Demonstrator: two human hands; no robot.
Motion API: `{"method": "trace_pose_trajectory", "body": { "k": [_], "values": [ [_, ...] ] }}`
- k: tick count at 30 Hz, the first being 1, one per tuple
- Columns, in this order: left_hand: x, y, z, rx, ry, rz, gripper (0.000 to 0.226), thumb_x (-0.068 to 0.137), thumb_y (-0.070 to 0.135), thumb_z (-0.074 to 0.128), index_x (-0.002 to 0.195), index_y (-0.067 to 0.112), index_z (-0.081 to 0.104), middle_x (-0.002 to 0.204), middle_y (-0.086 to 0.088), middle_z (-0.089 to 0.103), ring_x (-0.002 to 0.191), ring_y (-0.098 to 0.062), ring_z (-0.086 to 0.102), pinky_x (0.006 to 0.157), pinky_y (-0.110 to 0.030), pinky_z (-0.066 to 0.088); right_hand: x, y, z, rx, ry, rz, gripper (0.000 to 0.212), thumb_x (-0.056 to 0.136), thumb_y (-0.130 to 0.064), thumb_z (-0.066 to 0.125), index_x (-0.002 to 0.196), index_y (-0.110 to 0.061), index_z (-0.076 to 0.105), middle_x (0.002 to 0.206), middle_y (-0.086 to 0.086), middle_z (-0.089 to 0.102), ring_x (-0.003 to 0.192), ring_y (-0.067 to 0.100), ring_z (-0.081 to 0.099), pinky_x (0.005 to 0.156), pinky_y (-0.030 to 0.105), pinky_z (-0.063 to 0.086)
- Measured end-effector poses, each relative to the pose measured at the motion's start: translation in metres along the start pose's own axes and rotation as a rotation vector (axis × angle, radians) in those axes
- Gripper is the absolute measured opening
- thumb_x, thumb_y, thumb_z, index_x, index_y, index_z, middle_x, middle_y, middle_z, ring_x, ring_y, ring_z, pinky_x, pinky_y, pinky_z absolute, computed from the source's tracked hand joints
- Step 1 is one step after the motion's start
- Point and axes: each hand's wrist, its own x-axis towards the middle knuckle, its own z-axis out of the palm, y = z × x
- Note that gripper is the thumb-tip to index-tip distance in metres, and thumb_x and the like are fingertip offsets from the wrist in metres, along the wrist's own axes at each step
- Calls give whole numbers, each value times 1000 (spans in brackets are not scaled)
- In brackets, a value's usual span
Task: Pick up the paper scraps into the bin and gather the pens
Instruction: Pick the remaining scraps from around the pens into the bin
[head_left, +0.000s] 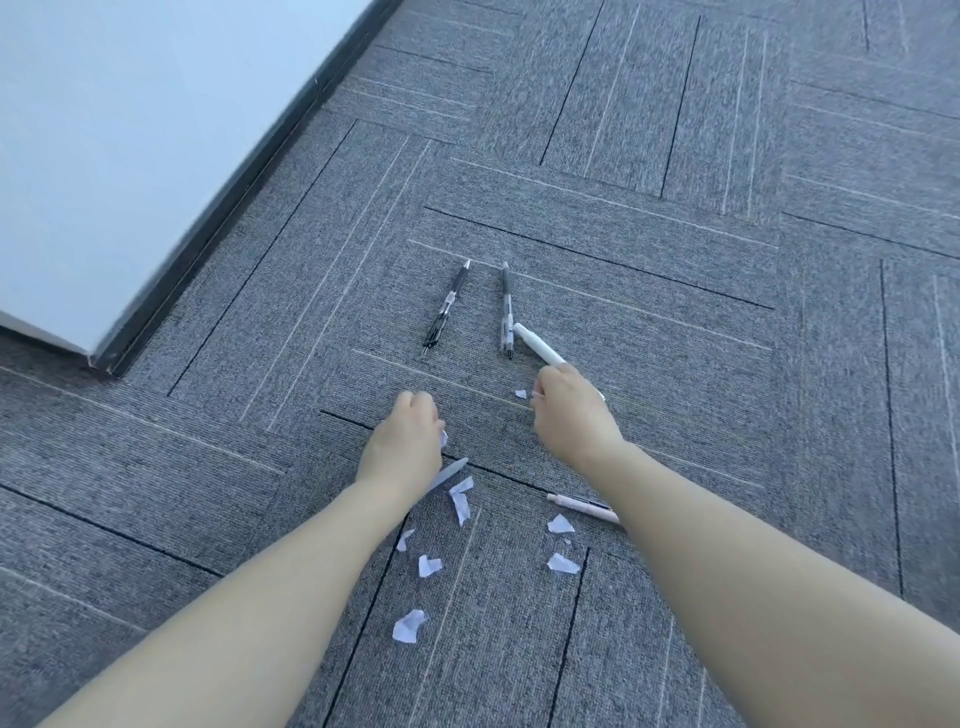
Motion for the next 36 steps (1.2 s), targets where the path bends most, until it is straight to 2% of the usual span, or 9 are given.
{"method": "trace_pose_trajectory", "body": {
  "k": [4, 8, 11, 18, 21, 24, 28, 32, 36],
  "values": [
    [-11, -12, -4, -228, 82, -53, 11, 96, 6, 38, 94, 14, 45, 83, -3, 55, 68, -20, 52, 52, -33, 39, 6, -14, -2, 86, 34, -10, 19, 91, 0, 46, 108, -10, 48, 90, 10, 61, 73, 29, 59, 53, 35, 47],
    [-15, -18, 2, -180, 88, -55, 26, 88, -7, 36, 93, 13, 52, 94, -1, 50, 78, -21, 49, 60, -31, 35, 14, -22, 1, -45, -39, -1, 11, 95, -9, 52, 106, -7, 49, 100, 13, 61, 84, 29, 63, 60, 33, 44],
    [-14, -13, -2, -300, 108, -144, 27, 87, -5, 31, 78, 12, 51, 79, -2, 50, 66, -18, 44, 52, -29, 28, 16, -23, -1, -84, -102, 2, 4, 96, -12, 52, 99, -9, 49, 106, 13, 59, 84, 28, 59, 63, 33, 40],
    [-52, -26, 3, -351, 178, -94, 32, 80, -6, 34, 57, 15, 39, 53, 0, 39, 51, -19, 34, 50, -27, 23, -46, -32, 5, 445, -218, 59, 13, 91, -8, 52, 82, -18, 53, 84, 6, 62, 74, 28, 63, 65, 44, 58],
    [-73, -45, 4, -240, 272, -158, 26, 87, -4, 34, 68, 11, 41, 71, 1, 43, 54, -17, 38, 48, -26, 26, -74, -46, 22, 288, -343, -74, 23, 93, -5, 43, 110, -19, 52, 101, 5, 61, 82, 25, 59, 69, 44, 54],
    [-75, -61, 0, -178, 300, -237, 21, 91, -1, 34, 76, 10, 41, 81, -1, 45, 54, -15, 39, 46, -23, 27, -85, -57, 40, 232, -252, -104, 26, 99, -20, 44, 124, -15, 40, 117, 10, 53, 91, 31, 58, 72, 43, 51],
    [-58, -61, 0, -53, 225, -178, 17, 96, 10, 32, 83, 13, 41, 84, -2, 48, 58, -15, 42, 47, -26, 28, -87, -67, 56, 37, -163, -148, 53, 96, -45, 48, 134, -12, 32, 117, 9, 49, 87, 30, 62, 53, 34, 42],
    [-51, -53, 5, 17, 163, -59, 12, 98, 25, 33, 97, 15, 40, 95, -3, 49, 59, -17, 48, 48, -26, 30, -83, -66, 62, -52, -61, -194, 42, 101, -43, 38, 131, -14, 32, 108, 8, 55, 71, 30, 62, 43, 34, 40],
    [-44, -55, 10, 238, 106, 46, 35, 96, 44, 40, 116, 15, 39, 103, -6, 45, 72, -22, 56, 53, -32, 39, -81, -65, 63, -82, -17, -202, 45, 101, -44, 33, 136, -17, 25, 102, 5, 57, 70, 31, 64, 43, 33, 38]
  ]
}}
